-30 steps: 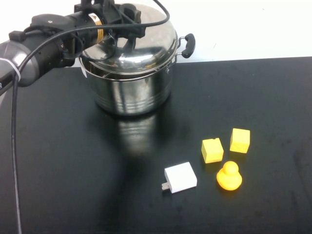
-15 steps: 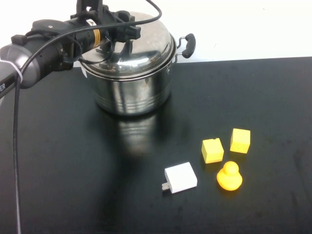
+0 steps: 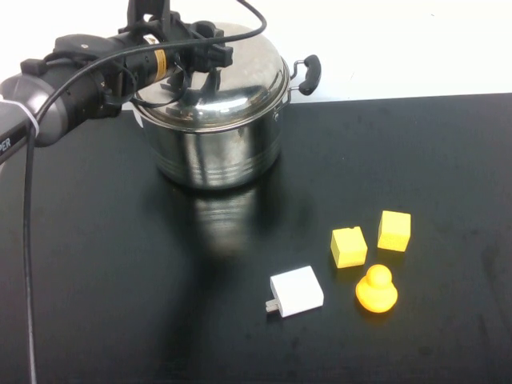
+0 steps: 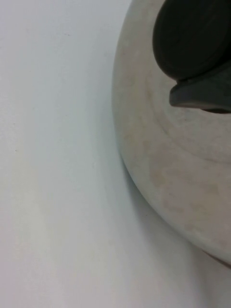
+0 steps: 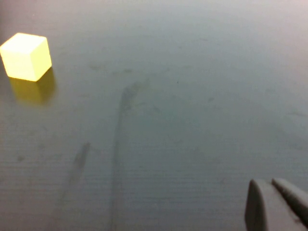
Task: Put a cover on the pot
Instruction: Place the pot lid on the pot
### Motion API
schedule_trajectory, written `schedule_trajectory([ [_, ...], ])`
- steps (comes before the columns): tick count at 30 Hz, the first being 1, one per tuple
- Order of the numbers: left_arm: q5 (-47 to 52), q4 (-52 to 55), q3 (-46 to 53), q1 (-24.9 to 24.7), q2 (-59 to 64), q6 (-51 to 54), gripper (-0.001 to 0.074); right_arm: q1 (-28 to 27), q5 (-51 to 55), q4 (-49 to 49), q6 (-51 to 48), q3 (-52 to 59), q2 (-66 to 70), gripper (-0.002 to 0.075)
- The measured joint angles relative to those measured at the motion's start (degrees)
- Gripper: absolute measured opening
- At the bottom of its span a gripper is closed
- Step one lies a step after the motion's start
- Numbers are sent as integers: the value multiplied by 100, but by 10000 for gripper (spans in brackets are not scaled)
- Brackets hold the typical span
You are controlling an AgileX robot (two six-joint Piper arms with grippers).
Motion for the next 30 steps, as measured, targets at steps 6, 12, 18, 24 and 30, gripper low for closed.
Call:
schedule_trajectory([
  [6, -11, 0, 0, 0, 22, -25, 331, 0, 0, 0, 0, 0, 0, -2],
  [12, -36, 0, 9, 0, 22, -49, 331, 0, 0, 0, 0, 0, 0, -2],
  [18, -92, 0, 9, 0, 22, -89, 331, 0, 0, 0, 0, 0, 0, -2],
  [24, -155, 0, 31, 13, -4, -89, 331, 0, 0, 0, 0, 0, 0, -2],
  [30, -168, -10, 184, 13, -41, -100, 331, 0, 0, 0, 0, 0, 0, -2],
])
